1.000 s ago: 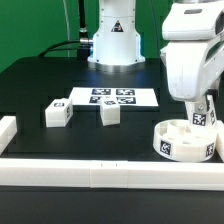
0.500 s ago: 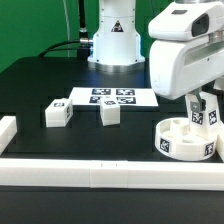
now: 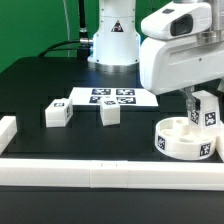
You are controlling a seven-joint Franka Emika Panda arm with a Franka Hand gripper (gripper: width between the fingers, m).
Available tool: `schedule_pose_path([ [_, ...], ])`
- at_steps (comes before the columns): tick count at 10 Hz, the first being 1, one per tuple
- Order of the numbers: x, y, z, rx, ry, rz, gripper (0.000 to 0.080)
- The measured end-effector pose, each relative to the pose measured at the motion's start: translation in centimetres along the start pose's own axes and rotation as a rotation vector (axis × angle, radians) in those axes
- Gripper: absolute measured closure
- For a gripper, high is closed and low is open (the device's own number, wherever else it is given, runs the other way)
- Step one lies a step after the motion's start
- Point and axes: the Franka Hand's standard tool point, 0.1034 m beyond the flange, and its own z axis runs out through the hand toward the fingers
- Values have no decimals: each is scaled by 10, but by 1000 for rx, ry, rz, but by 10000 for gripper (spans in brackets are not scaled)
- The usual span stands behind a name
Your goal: Assemble stool
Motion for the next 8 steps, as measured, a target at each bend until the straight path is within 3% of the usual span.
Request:
schedule_pose_path([
  [8, 0, -4, 1, 8, -1, 560, 456],
])
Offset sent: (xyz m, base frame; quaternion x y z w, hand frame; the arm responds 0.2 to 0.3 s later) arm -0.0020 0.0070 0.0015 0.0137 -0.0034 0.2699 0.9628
